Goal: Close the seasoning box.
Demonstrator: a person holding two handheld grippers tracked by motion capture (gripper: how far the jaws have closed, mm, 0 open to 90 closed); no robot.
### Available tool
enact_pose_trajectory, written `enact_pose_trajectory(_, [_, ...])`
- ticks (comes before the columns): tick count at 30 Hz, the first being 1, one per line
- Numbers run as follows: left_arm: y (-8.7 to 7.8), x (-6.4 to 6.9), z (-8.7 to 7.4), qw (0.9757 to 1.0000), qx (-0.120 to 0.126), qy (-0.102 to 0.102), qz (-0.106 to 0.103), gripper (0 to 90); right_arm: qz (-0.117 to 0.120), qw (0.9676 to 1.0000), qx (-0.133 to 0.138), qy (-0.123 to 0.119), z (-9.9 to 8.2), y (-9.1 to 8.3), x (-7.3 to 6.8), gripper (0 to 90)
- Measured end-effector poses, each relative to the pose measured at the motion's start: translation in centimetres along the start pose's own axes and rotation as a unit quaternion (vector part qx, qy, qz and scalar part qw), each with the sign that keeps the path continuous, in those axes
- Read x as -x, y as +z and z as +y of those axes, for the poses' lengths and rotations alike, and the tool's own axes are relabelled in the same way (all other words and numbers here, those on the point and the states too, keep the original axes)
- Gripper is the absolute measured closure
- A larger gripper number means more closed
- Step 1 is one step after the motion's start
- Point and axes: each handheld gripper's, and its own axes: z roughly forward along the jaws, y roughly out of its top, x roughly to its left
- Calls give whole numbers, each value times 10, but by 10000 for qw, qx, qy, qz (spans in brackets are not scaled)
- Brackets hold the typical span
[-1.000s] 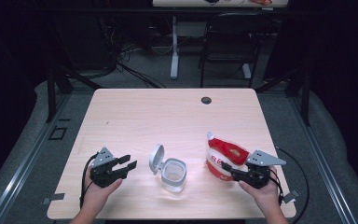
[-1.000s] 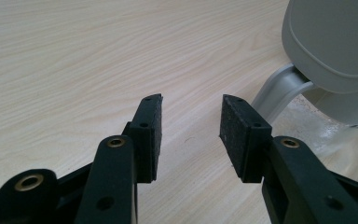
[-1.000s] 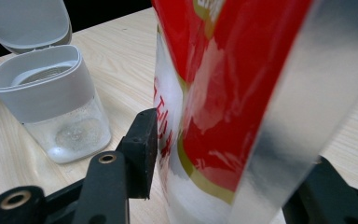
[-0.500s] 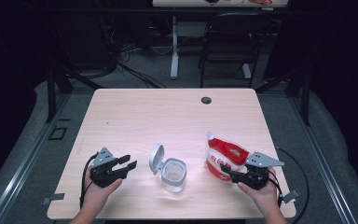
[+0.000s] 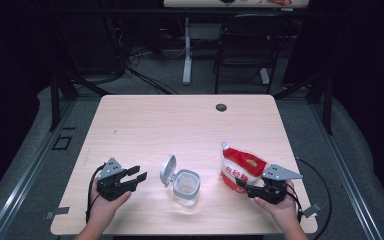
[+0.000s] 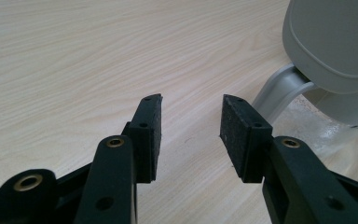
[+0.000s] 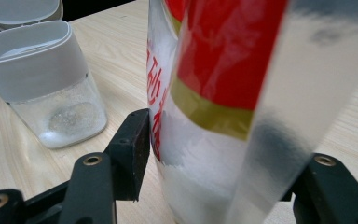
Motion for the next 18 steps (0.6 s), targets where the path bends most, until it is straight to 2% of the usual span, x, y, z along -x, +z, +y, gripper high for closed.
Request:
enact_pose_trajectory(9, [1,2,0,10000,-34,37,-43,591,32,10000,-14,55,-2,2,1,431])
enact_pose_trajectory(11, [2,3,0,10000,-7,4,-61,591,23,10000,-27,46,-2,2,2,440])
enact_pose_trajectory(18, [7,10,-1,9998,-64,79,-148,591,29,10000,-22,19,-2,2,2,481])
